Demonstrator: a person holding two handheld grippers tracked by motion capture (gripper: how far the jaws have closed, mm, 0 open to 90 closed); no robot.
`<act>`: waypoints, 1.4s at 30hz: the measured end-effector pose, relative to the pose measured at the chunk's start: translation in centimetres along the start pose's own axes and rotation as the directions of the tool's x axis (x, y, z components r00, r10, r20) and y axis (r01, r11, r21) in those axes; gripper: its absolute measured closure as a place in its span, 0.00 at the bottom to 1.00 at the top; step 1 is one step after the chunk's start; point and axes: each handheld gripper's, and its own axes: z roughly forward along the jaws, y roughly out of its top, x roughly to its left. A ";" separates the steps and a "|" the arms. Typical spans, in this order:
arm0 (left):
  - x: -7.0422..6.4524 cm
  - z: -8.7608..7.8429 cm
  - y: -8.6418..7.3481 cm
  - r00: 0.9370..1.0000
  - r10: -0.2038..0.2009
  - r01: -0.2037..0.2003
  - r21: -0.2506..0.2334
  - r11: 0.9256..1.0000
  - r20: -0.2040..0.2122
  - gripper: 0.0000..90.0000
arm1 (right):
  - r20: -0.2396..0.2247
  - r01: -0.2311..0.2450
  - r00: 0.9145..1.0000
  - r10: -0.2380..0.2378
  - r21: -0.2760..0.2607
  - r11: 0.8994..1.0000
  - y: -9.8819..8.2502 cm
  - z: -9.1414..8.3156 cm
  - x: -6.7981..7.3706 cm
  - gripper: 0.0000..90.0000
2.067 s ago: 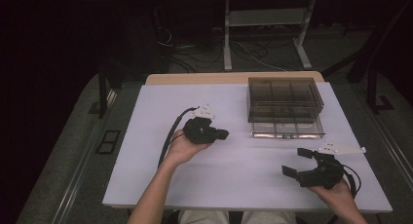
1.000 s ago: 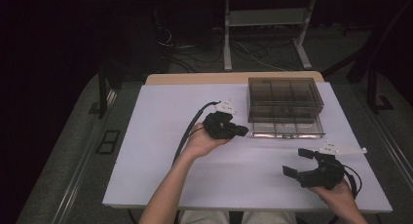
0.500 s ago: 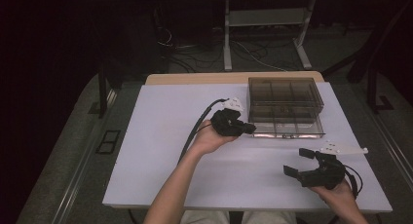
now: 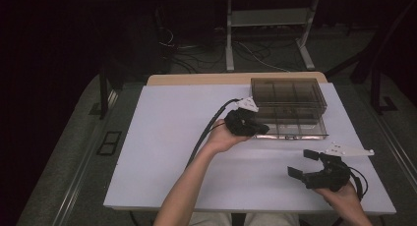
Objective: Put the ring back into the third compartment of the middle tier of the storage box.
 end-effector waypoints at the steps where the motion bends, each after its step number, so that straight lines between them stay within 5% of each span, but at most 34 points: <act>1: 0.0 0.1 0.1 1.000 0.004 -0.004 0.003 1.000 0.001 0.96 | 0.000 -0.001 1.000 0.001 0.001 1.000 0.0 0.0 0.0 0.00; 18: 0.3 2.1 0.4 0.999 -0.026 0.026 -0.024 0.999 0.023 0.96 | -0.005 0.006 1.000 -0.006 0.008 1.000 0.0 0.1 0.0 0.00; 42: -0.1 4.6 2.9 0.998 0.037 -0.036 -0.025 0.999 0.060 0.96 | -0.007 0.000 1.000 0.000 0.008 1.000 0.0 0.1 -0.2 0.00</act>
